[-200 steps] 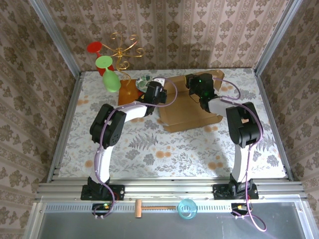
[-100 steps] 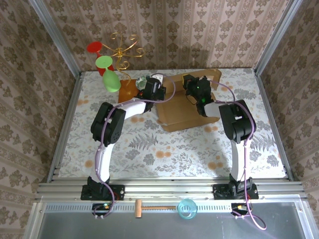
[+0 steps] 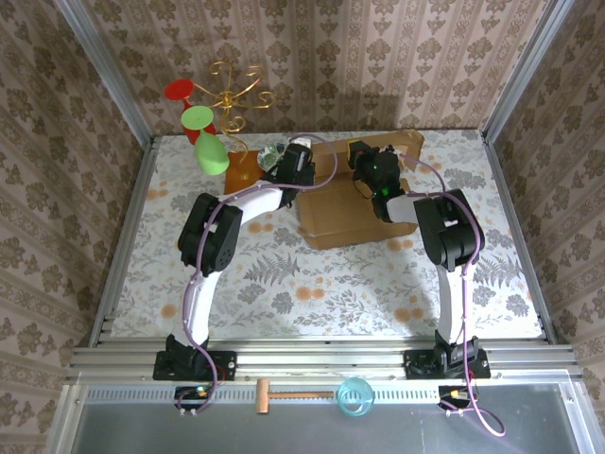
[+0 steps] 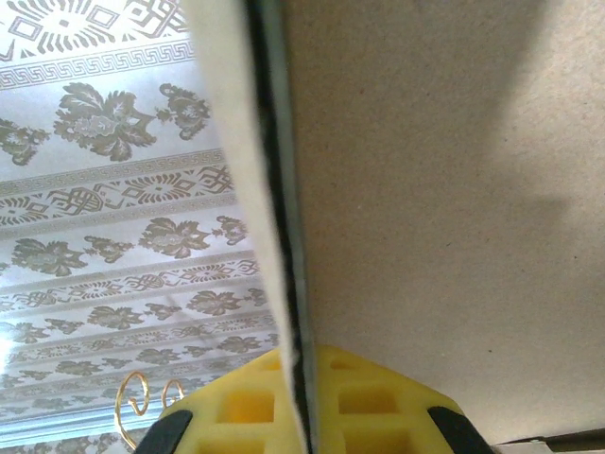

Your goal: Fold the paper box

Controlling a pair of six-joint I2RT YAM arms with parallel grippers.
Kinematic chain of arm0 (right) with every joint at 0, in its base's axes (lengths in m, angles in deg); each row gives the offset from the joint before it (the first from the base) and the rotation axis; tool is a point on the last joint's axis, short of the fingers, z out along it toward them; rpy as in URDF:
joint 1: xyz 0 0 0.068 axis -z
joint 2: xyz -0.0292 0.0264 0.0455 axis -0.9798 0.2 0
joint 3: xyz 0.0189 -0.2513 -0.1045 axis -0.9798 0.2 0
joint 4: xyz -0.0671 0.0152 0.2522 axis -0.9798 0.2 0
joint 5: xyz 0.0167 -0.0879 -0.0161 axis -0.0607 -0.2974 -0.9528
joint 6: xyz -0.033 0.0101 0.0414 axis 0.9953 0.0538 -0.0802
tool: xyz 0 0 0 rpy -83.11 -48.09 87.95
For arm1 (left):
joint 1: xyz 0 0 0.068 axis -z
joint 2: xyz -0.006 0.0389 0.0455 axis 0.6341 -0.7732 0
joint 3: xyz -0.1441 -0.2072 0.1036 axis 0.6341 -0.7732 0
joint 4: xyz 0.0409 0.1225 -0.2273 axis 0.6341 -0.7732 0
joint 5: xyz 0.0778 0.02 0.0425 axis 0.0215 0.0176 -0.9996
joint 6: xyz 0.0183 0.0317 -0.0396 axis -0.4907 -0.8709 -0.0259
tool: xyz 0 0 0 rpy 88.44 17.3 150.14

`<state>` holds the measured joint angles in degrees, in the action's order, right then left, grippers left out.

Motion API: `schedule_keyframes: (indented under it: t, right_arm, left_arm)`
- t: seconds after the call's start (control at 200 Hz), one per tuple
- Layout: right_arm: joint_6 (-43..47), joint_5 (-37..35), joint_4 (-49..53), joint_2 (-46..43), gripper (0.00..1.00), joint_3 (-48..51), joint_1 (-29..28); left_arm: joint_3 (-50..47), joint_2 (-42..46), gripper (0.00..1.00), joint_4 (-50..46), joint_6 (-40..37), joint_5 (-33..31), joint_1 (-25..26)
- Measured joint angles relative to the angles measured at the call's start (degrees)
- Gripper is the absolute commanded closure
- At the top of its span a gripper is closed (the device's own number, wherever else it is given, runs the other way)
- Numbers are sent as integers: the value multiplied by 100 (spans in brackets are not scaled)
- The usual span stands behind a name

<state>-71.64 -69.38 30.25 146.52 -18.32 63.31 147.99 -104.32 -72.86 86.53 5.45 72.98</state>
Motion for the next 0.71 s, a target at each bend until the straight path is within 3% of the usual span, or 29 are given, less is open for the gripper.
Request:
schedule_keyframes:
  t: [0.13,0.285,0.385,0.56,0.705]
  right_arm:
    - [-9,4,-4,4,89,2,-4]
    - [-37,284,164,-103,63,170,-37]
    - [-17,433,428,-328,51,352,-46]
    - [48,673,1141,-1119,33,922,151]
    - [319,852,2120,-2271,27,1128,610]
  left_arm:
    - [48,-7,100,-118,50,-186,39]
    - [81,-15,100,-184,70,-396,46]
    - [59,-15,100,-149,46,-446,37]
    - [-275,127,100,155,-103,-431,103]
    - [-577,407,100,146,-136,-352,131]
